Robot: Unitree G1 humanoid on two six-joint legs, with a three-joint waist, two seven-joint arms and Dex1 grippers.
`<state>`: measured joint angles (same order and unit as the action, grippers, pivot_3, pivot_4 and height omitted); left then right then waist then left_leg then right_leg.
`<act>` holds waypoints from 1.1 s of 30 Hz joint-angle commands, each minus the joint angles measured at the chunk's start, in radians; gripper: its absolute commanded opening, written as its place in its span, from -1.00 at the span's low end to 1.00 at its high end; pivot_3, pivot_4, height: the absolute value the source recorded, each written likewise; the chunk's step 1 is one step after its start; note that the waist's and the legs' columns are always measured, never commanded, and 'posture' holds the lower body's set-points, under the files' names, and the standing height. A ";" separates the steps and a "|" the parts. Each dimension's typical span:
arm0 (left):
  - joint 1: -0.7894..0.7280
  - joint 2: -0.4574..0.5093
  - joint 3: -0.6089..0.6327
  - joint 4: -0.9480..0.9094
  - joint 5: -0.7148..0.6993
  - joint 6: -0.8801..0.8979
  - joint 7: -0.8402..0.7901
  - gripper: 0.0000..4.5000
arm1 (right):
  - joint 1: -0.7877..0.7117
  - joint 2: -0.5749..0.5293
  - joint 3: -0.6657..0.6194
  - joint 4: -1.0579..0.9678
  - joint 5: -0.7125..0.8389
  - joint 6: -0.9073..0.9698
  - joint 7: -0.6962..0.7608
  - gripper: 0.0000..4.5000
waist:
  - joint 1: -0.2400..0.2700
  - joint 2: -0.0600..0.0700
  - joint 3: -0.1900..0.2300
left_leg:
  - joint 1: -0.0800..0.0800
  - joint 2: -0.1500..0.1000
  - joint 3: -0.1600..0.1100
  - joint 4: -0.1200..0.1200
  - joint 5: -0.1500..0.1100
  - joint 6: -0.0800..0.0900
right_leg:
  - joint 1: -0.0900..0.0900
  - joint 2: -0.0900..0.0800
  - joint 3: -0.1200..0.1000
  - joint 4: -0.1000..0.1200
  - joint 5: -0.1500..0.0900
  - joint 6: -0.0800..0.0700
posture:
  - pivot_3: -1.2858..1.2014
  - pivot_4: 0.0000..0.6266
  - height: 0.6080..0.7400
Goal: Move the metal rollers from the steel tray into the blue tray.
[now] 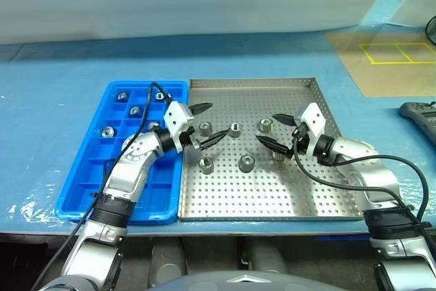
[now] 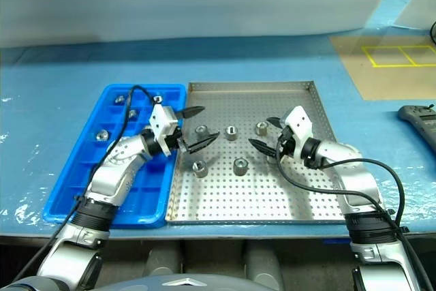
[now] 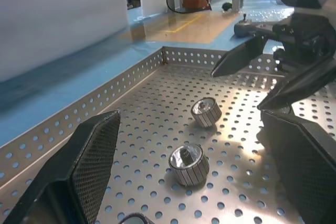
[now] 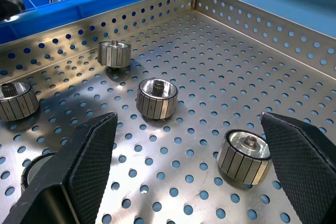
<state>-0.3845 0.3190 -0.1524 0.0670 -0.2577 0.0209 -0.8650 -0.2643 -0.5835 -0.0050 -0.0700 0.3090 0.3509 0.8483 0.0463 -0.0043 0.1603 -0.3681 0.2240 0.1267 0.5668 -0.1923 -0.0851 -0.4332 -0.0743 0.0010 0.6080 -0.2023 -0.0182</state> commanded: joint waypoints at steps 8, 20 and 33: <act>-0.087 0.137 -0.019 -0.108 -0.038 0.116 -0.170 1.00 | 0.023 -0.017 -0.024 -0.055 0.013 0.007 -0.003 0.98 | -0.002 0.000 0.000 | 0.001 0.000 0.000 0.000 0.000 0.000 | 0.000 0.000 0.000 0.000 0.000 0.000 | -0.01 -0.52 1.00; -0.143 0.284 -0.145 -0.159 0.023 0.134 -0.403 1.00 | 0.051 -0.043 -0.039 -0.076 0.034 0.033 0.020 0.98 | -0.002 0.000 0.000 | 0.001 0.000 0.000 0.000 0.000 0.000 | 0.000 0.000 0.000 0.000 0.000 0.000 | -0.02 -0.52 1.00; -0.192 0.285 -0.253 -0.045 0.160 -0.015 -0.494 1.00 | 0.113 -0.117 -0.082 -0.170 0.106 0.098 0.071 0.98 | -0.003 0.000 0.000 | 0.001 0.000 0.000 0.000 0.000 0.000 | 0.000 0.000 0.000 0.001 0.000 0.000 | -0.05 -0.52 1.00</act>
<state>-0.5556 0.6035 -0.4007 0.0199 -0.1079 0.0358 -1.3449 -0.1544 -0.6803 -0.0427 -0.1828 0.3798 0.4452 0.9012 0.0436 -0.0038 0.1600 -0.3670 0.2240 0.1270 0.5668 -0.1921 -0.0854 -0.4329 -0.0742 0.0013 0.6085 -0.2021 -0.0185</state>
